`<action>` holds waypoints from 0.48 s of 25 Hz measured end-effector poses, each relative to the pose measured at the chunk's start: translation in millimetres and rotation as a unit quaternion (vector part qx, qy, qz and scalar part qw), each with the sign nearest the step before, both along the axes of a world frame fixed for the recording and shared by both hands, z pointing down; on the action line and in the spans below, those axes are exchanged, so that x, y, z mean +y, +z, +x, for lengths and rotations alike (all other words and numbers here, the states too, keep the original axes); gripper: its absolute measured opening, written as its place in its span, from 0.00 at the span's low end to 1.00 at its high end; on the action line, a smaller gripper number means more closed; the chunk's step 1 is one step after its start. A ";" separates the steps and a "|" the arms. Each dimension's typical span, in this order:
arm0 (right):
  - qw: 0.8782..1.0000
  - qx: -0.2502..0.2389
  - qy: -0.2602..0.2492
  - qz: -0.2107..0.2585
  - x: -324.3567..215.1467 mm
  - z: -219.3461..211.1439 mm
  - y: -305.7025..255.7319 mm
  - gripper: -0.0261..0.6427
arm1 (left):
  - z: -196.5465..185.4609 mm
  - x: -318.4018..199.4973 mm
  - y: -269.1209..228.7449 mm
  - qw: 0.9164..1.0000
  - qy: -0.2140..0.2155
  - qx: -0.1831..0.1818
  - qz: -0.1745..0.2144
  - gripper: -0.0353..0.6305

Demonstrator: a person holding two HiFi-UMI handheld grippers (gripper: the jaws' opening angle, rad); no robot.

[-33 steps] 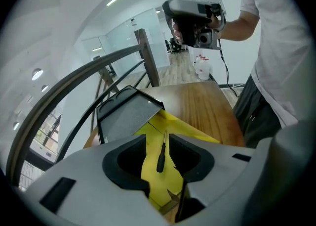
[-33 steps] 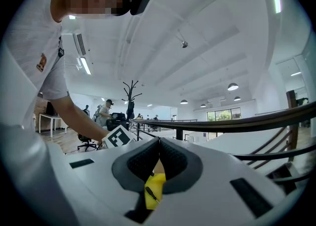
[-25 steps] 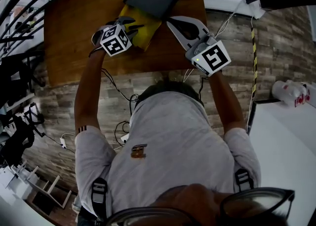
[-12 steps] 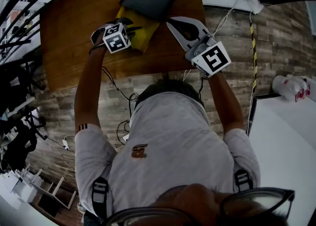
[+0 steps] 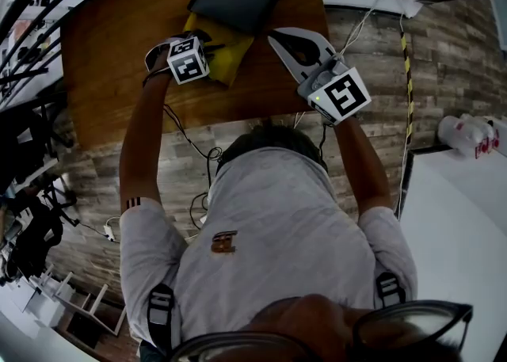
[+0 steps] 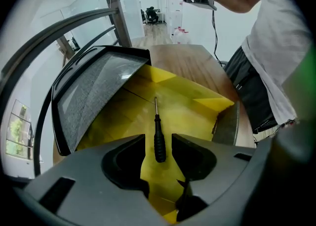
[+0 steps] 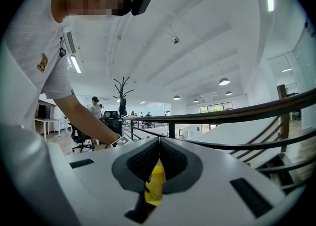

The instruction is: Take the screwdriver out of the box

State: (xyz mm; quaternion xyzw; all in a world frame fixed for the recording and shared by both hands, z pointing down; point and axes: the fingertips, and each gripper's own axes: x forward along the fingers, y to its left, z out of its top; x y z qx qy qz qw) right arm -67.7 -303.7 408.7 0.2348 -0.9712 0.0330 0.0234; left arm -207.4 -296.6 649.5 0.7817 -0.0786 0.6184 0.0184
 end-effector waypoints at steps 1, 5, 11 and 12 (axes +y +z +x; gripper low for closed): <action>1.000 0.000 0.001 -0.001 -0.8 1.5 1.0 0.09 | -0.1 -0.7 1.7 1.000 0.000 -0.002 -0.003 0.32; 1.000 0.002 0.005 -0.002 -3.9 4.4 4.3 0.09 | -1.0 -4.7 4.7 1.000 -0.003 -0.005 -0.012 0.32; 1.000 0.002 0.010 -0.006 -5.5 13.5 9.0 0.09 | 1.1 -5.8 7.9 0.999 -0.011 -0.005 -0.031 0.30; 1.000 0.002 0.011 -0.007 -6.1 14.7 10.0 0.09 | 2.0 -5.5 7.3 0.999 -0.013 -0.002 -0.036 0.30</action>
